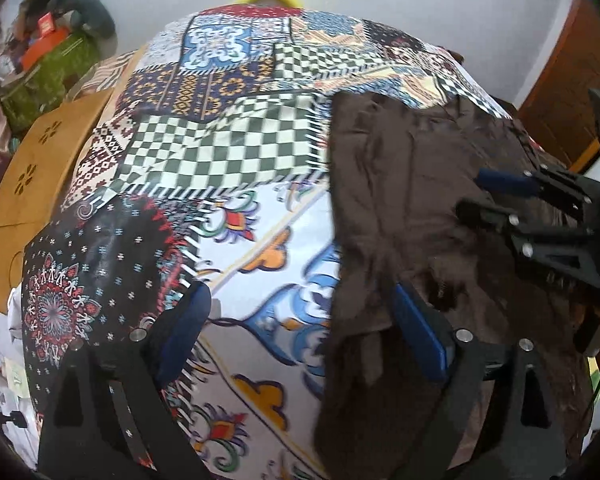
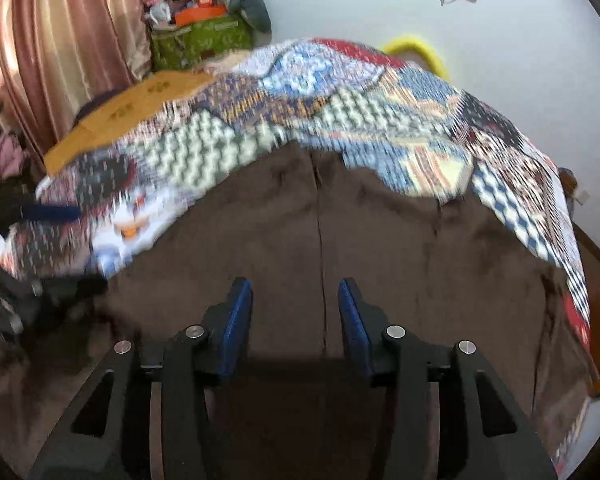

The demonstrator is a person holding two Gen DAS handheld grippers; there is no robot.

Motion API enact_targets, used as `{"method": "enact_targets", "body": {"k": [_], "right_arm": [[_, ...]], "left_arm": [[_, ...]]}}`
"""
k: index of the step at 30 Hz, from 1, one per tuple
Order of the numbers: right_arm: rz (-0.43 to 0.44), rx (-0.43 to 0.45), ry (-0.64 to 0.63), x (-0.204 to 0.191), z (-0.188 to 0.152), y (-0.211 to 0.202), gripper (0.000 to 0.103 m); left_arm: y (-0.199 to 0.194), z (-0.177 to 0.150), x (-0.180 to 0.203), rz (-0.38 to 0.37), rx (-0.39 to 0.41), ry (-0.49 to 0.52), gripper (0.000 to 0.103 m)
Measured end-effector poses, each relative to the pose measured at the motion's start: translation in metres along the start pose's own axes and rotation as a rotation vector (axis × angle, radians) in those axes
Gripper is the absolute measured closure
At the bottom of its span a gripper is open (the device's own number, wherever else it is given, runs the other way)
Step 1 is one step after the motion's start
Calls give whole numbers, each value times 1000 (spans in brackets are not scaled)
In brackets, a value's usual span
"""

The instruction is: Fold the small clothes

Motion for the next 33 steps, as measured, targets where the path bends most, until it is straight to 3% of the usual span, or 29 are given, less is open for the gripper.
{"method": "enact_targets", "body": {"k": [8, 15, 18, 25, 33], "right_arm": [[6, 76, 132, 10, -42, -55, 60], [-58, 204, 214, 31, -61, -122, 56], [-91, 253, 261, 47, -69, -145, 42], [-183, 270, 339, 86, -98, -165, 42], [-174, 255, 492, 140, -125, -147, 42]], "left_arm": [[-28, -13, 19, 35, 19, 51, 11], [-74, 10, 26, 56, 131, 56, 11], [-85, 28, 30, 43, 169, 45, 7], [-71, 59, 46, 26, 162, 28, 7], [-29, 67, 68, 54, 119, 78, 7]]}}
Point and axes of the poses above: each gripper's, at about its wrist camera, not at the fingertips, and y roughly the way its jaws point, x to its right, z to its top, the point moved 4 cm from there along y, roughly the way its jaws point, and after that the axes turned 11 degrees about z, right-handed, at the moved point
